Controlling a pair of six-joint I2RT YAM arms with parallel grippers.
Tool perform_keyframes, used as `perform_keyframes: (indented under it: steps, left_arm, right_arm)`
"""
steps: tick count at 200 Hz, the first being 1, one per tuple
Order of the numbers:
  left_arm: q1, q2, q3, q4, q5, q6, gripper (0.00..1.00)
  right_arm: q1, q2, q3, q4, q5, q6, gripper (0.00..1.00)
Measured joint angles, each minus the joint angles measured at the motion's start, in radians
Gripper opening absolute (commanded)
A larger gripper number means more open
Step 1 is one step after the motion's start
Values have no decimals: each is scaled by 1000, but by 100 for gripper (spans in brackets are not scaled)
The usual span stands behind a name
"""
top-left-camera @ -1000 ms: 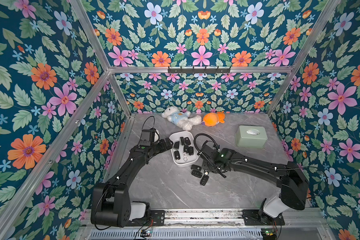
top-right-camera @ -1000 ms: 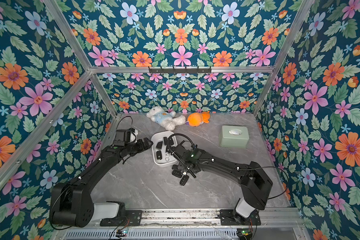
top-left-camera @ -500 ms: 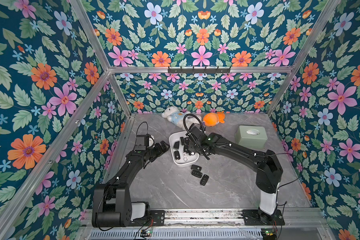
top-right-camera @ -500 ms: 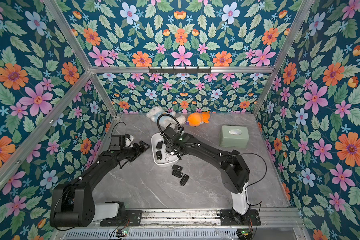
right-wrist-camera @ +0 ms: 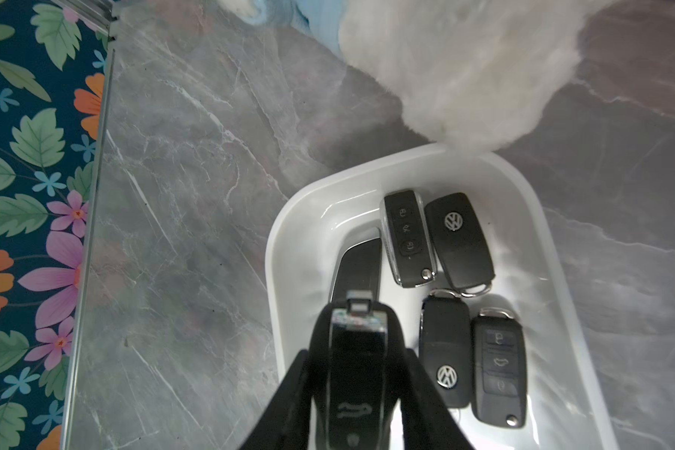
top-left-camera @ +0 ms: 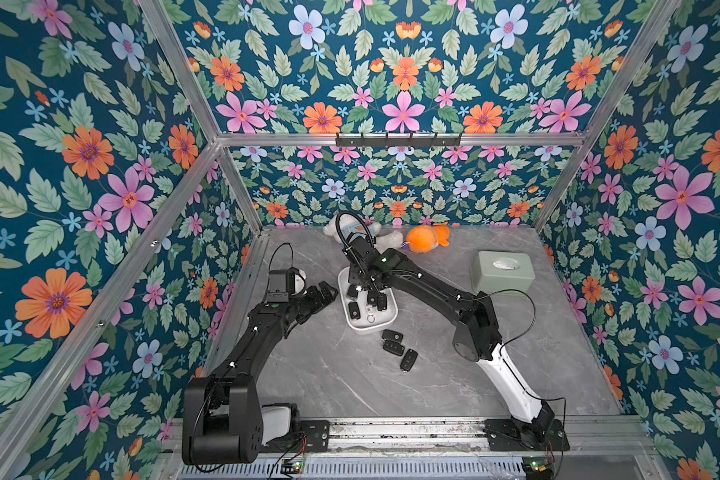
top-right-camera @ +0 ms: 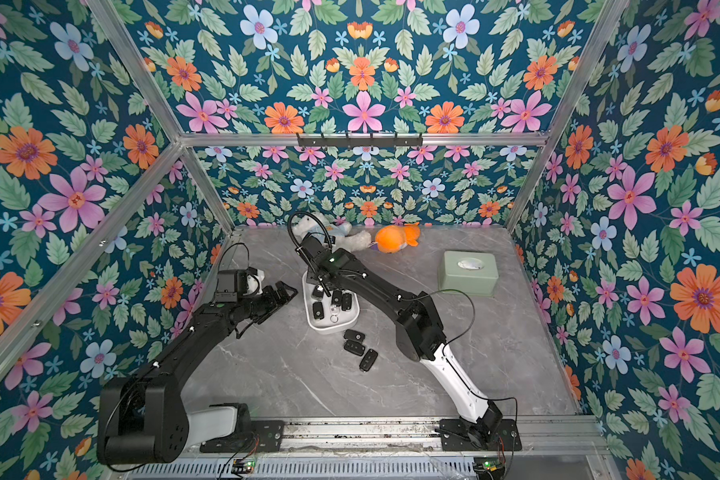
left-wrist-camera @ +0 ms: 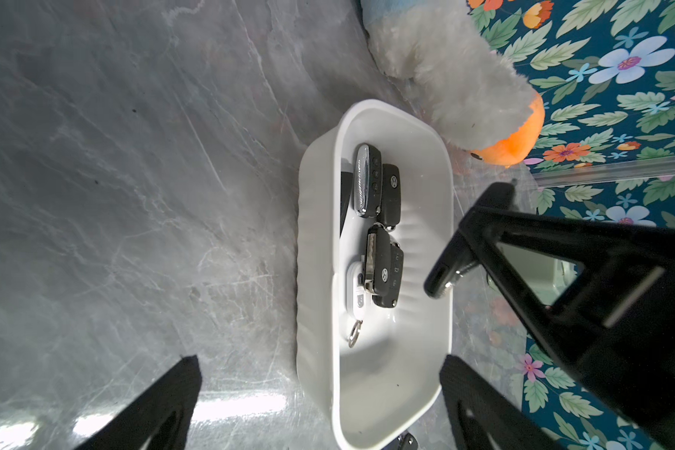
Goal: Place the car key into the storage box
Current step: Place the car key in the storage box.
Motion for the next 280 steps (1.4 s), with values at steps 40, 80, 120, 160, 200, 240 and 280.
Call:
perform_keyframes:
  steps: [40, 80, 120, 160, 200, 240, 280]
  left_arm:
    - [0, -18, 3, -23, -10, 15, 99]
    - [1, -15, 19, -48, -13, 31, 99]
    - [1, -3, 38, -53, -12, 37, 99]
    - [1, 1, 43, -55, -12, 38, 99]
    - [1, -1, 41, -55, -11, 38, 99]
    - [1, -10, 39, -60, -12, 38, 99]
    - [1, -18, 39, -60, -10, 38, 99]
  right_arm:
    - [-24, 22, -46, 26, -73, 0, 34]
    - [-24, 58, -53, 66, -132, 8, 34]
    - [-25, 83, -55, 71, -172, 21, 34]
    - [-26, 93, -65, 77, -176, 38, 37]
    - [-26, 98, -69, 85, -195, 41, 41]
    - [-25, 104, -69, 97, -201, 45, 51]
    - [-27, 102, -69, 101, -201, 45, 52]
